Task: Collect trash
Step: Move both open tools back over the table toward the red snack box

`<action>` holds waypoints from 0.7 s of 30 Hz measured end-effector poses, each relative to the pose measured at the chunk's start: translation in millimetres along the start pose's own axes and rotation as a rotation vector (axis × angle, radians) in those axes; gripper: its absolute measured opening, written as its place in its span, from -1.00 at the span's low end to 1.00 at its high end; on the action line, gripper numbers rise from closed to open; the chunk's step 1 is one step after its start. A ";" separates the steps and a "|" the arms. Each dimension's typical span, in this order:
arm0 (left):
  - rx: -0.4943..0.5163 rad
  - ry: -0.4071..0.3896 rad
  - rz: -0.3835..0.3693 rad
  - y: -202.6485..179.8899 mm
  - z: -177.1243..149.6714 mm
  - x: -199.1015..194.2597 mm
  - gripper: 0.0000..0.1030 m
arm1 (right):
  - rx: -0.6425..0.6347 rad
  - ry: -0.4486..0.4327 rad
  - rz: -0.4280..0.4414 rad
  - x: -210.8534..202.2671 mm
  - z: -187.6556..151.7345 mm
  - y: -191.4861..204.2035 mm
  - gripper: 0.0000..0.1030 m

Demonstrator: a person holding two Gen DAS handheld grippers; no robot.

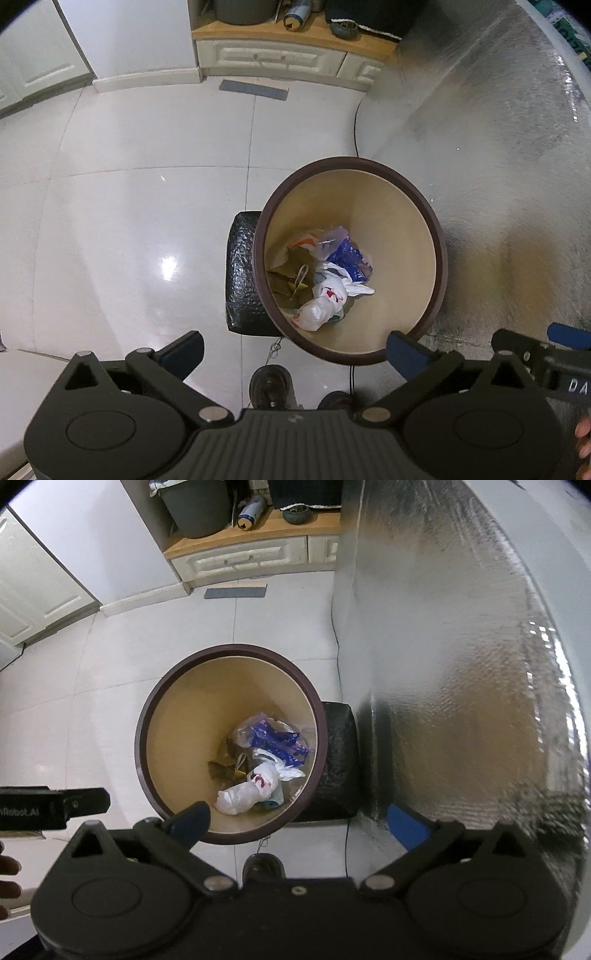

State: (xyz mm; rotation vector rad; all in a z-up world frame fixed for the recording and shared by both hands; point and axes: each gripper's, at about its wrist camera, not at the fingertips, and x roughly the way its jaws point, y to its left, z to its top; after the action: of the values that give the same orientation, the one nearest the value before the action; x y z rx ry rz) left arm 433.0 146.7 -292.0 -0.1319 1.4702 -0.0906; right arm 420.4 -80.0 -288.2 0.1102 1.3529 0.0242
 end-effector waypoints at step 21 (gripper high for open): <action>0.005 -0.208 -0.016 5.9 -55.3 -96.6 1.00 | -0.024 -0.176 -0.011 -99.9 -46.4 4.3 1.00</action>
State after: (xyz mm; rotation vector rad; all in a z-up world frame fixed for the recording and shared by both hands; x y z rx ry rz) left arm 368.3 164.4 -203.0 -0.1445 1.2613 -0.0910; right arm 353.8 -80.8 -200.4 0.0827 1.1769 0.0209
